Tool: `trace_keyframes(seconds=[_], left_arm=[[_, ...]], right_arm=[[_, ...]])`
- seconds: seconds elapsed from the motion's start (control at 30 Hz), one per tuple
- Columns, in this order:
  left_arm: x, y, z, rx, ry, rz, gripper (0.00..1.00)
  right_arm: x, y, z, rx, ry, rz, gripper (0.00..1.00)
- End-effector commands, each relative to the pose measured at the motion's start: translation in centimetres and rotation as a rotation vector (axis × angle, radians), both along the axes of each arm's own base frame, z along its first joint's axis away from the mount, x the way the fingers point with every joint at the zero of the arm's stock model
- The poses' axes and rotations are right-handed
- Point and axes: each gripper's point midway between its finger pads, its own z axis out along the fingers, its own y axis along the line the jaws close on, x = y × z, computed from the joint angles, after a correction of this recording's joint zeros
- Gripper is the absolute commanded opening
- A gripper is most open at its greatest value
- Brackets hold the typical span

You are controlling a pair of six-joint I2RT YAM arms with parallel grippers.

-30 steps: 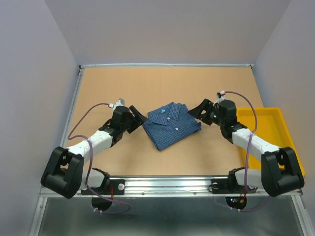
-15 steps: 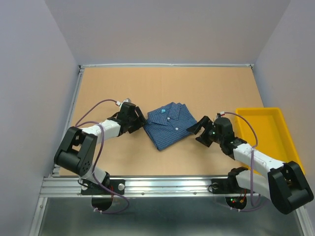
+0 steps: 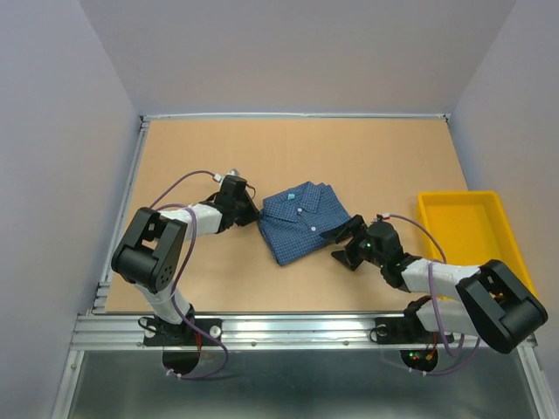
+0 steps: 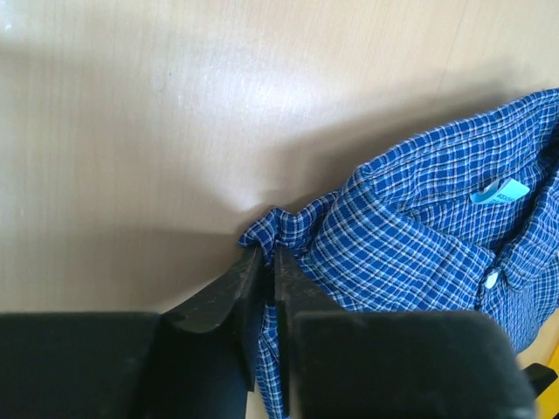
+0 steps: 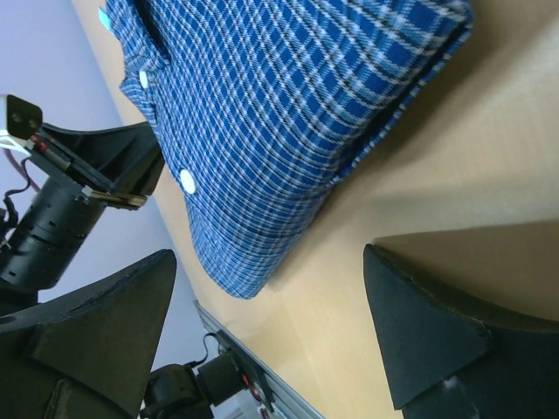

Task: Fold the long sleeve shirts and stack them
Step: Fold the shirt, then neatly place the folded shirt to the corner

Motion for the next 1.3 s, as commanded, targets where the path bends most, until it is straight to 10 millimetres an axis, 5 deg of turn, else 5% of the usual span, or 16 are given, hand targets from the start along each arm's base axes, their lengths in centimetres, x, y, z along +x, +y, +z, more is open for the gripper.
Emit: trace_keyframes(seconds=[0.0,0.43,0.63,0.87,1.03,1.13,1.27], left_arm=[[-1.9,1.3,-2.5,0.068,0.076,-0.007,0.16],[-1.7,1.3,-1.3,0.06,0.046,-0.01,0.2],[-1.5,1.1,-1.3,0.058,0.047,-0.014,0.21],[-0.3,1.8,-0.5,0.06,0.023,0.002,0.22],[3.1,3.2,3.5,0.042,-0.059,0.038,0.38],[4.2,4.0,7.3,0.028,-0.124,0.035,0.62],[5.0,8.0,13.2,0.073,-0.251,0.098,0.8]], right_arm=[[0.5,0.4,-0.4,0.044,-0.012,-0.06,0.93],[1.6,1.6,-2.4,0.034,0.051,-0.132,0.87],[1.9,2.0,-3.3,0.024,0.066,-0.135,0.63],[2.3,1.6,-2.9,0.027,0.049,-0.169,0.1],[4.0,2.3,-1.3,0.033,-0.007,-0.177,0.01],[5.4,2.6,-0.2,0.037,-0.041,-0.195,0.0],[8.0,2.4,0.7,0.031,-0.072,-0.223,0.0]])
